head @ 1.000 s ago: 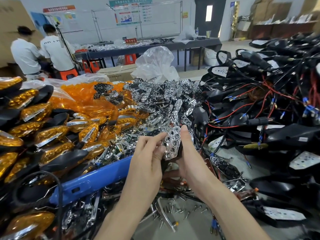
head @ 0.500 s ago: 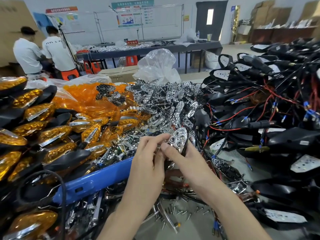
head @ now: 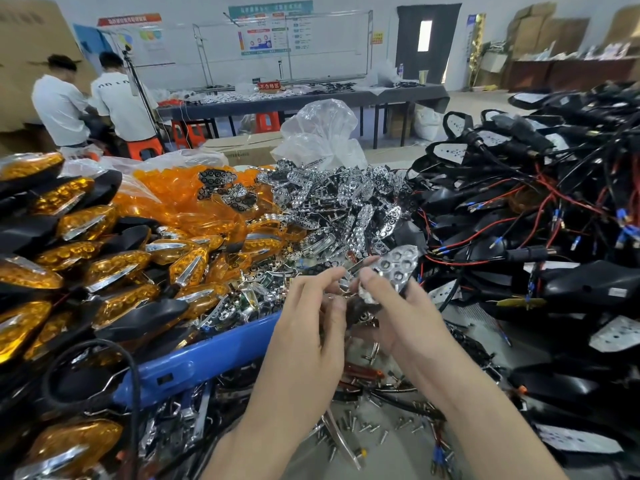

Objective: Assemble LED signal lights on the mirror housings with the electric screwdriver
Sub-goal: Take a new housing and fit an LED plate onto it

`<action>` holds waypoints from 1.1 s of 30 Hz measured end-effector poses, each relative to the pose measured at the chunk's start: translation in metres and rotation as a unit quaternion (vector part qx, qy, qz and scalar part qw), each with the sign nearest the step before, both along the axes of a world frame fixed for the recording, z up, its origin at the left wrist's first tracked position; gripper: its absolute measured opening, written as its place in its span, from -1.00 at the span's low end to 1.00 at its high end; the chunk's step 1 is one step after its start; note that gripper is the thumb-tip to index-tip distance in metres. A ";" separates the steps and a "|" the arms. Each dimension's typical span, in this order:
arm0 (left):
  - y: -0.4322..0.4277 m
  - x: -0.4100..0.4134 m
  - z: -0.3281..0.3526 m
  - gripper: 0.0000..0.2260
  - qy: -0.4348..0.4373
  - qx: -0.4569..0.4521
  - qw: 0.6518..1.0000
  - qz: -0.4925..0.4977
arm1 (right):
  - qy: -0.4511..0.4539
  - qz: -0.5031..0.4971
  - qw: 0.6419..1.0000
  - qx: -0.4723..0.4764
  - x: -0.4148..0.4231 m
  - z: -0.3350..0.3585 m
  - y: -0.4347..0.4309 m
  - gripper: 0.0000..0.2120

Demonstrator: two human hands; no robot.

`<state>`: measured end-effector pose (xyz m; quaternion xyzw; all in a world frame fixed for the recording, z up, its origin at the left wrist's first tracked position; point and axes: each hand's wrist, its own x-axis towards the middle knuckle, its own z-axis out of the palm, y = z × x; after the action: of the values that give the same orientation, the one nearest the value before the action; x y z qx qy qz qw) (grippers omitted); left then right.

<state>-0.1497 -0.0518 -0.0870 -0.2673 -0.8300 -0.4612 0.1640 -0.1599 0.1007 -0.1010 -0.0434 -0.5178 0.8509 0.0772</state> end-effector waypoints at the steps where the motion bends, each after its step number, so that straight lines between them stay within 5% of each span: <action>1: 0.000 0.001 -0.001 -0.76 -0.004 -0.016 1.000 -0.004 | 0.003 -0.004 1.000 0.005 0.000 0.001 0.001 -0.79; 14: 0.002 0.006 -0.004 -0.87 0.002 -0.117 0.993 0.025 | 0.020 -0.027 0.996 -0.084 0.008 0.014 0.007 -0.86; 22: -0.003 0.005 -0.004 -0.92 0.039 -0.169 0.984 0.047 | 0.023 -0.035 0.995 -0.093 0.009 0.019 0.010 -0.66; 29: -0.008 0.006 -0.011 -0.98 0.030 -0.175 0.982 0.059 | 0.044 -0.046 0.995 -0.078 0.010 0.019 0.012 -0.71; 33: -0.012 0.006 -0.015 -0.97 0.023 -0.174 0.983 0.061 | 0.059 -0.037 0.996 -0.054 0.011 0.020 0.008 -0.51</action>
<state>-0.1435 -0.0634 -0.1018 -0.2513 -0.9084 -0.2922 0.1622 -0.1487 0.1091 -0.0808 -0.0157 -0.4637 0.8753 0.1365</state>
